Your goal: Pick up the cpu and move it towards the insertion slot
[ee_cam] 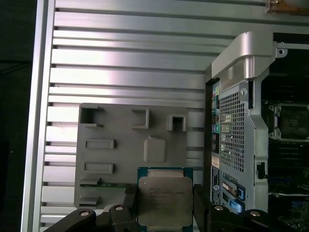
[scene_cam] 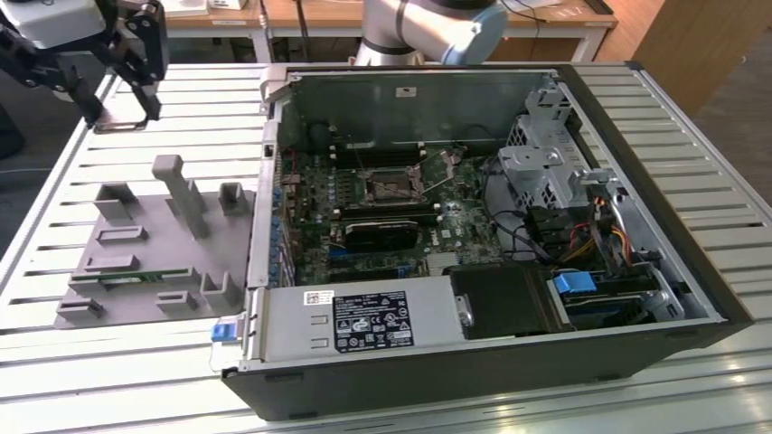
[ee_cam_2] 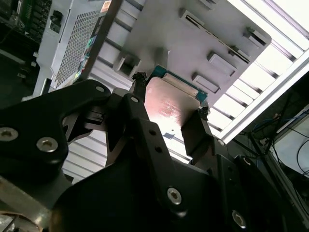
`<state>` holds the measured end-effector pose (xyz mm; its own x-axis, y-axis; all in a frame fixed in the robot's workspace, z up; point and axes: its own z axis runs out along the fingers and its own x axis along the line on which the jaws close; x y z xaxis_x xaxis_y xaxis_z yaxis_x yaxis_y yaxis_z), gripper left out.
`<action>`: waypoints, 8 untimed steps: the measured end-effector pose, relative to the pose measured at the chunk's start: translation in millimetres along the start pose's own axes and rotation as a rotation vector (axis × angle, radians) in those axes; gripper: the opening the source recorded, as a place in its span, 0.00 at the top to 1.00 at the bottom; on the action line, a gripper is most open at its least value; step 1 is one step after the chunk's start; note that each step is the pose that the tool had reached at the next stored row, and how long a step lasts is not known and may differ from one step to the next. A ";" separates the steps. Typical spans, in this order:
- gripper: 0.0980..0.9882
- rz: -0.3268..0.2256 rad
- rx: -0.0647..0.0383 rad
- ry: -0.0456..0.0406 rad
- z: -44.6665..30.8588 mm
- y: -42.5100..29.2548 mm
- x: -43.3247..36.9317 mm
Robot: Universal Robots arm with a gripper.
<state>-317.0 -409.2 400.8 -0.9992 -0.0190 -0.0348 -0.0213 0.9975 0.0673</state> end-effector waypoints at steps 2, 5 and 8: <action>0.50 0.000 0.000 0.0000 0.3 -0.2 -6.6; 0.50 0.000 0.000 0.0002 0.5 -0.4 -16.2; 0.50 0.000 0.000 0.0002 0.9 -0.5 -25.4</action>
<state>-291.6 -409.2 400.8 -0.9992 -0.0190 -0.0346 -0.0213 0.9975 0.0673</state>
